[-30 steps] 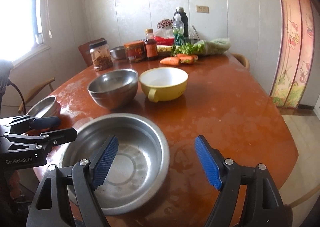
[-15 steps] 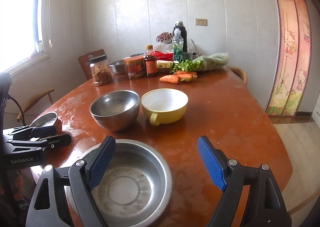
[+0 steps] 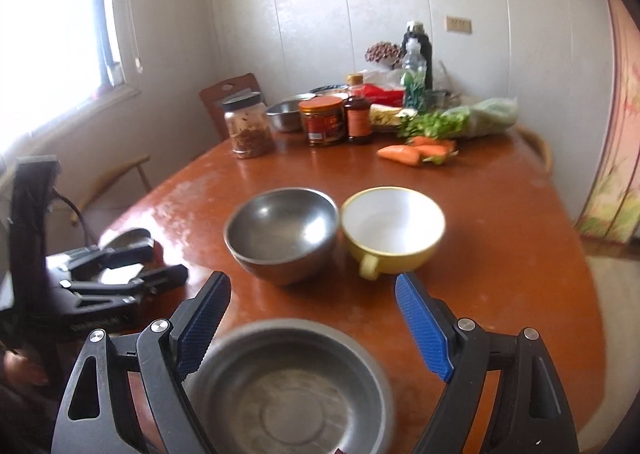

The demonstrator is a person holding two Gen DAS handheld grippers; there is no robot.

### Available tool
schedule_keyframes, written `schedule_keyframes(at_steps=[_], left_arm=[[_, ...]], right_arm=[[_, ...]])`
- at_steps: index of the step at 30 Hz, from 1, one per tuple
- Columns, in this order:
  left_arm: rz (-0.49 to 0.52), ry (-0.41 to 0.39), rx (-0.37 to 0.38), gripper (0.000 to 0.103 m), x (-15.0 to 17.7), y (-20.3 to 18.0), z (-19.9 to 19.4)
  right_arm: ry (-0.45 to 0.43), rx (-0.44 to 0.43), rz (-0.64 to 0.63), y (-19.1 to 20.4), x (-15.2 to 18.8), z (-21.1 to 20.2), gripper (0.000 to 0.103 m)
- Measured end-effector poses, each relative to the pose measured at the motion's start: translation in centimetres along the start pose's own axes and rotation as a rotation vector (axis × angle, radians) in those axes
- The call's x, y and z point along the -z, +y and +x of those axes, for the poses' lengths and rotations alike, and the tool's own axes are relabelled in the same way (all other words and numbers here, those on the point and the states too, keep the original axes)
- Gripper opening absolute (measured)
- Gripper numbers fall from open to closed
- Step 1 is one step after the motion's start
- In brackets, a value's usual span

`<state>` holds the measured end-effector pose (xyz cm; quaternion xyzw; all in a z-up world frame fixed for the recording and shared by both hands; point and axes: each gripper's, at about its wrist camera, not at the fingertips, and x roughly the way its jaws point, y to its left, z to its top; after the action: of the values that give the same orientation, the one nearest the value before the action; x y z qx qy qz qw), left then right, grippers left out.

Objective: Organize plates and bowls
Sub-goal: 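Set the steel basin down and open the left tool, then grasp the rim of the deep steel mixing bowl with the left tool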

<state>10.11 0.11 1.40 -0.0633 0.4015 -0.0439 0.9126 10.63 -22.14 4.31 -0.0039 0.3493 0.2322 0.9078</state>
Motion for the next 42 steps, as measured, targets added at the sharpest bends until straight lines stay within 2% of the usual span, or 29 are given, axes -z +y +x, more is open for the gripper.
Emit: schedule_keyframes(at_steps=[7, 10, 12, 15, 18, 24, 28, 31, 33, 36, 39, 42], left_arm=[[0.005, 0.027, 0.002, 0.069, -3.1, -0.7, 0.3], [-0.015, 0.069, 0.018, 0.070, -4.2, -0.4, 1.1], [-0.038, 0.098, 0.044, 0.070, -5.1, 0.1, 1.9], [-0.024, 0.122, -0.008, 0.071, -6.1, 0.4, 3.1], [-0.023, 0.150, -0.016, 0.071, -6.8, 0.7, 4.4], [-0.005, 0.182, -0.013, 0.071, -7.4, 0.8, 6.3], [-0.007, 0.204, -0.002, 0.071, -7.5, 1.0, 7.3], [0.006, 0.227, 0.001, 0.071, -7.3, 0.7, 8.2], [0.011, 0.237, -0.001, 0.071, -7.2, 0.7, 8.5], [0.014, 0.257, -0.003, 0.071, -7.1, 0.5, 9.3], [0.012, 0.277, -0.016, 0.071, -6.9, 0.4, 10.0], [0.005, 0.315, -0.038, 0.071, -6.4, 0.3, 11.0]], right_arm=[[0.045, -0.060, 0.114, -1.2, -3.1, 1.5, 0.085], [0.109, -0.091, 0.142, -1.2, -3.7, 2.9, 0.086], [0.146, -0.094, 0.151, -1.0, -3.9, 3.8, 0.086], [0.163, -0.080, 0.166, -1.1, -4.1, 4.9, 0.086], [0.191, -0.040, 0.172, -1.1, -4.3, 6.2, 0.086], [0.304, -0.103, 0.278, -2.0, -4.2, 9.2, 0.086], [0.304, -0.068, 0.244, -1.9, -4.4, 9.8, 0.085], [0.284, -0.042, 0.209, -1.9, -4.6, 10.3, 0.071], [0.296, -0.047, 0.203, -2.0, -4.5, 10.9, 0.053], [0.313, -0.053, 0.206, -2.1, -4.1, 11.7, 0.045], [0.305, -0.023, 0.173, -2.0, -3.8, 12.2, 0.036], [0.301, -0.019, 0.167, -2.2, -3.7, 12.4, 0.034]])
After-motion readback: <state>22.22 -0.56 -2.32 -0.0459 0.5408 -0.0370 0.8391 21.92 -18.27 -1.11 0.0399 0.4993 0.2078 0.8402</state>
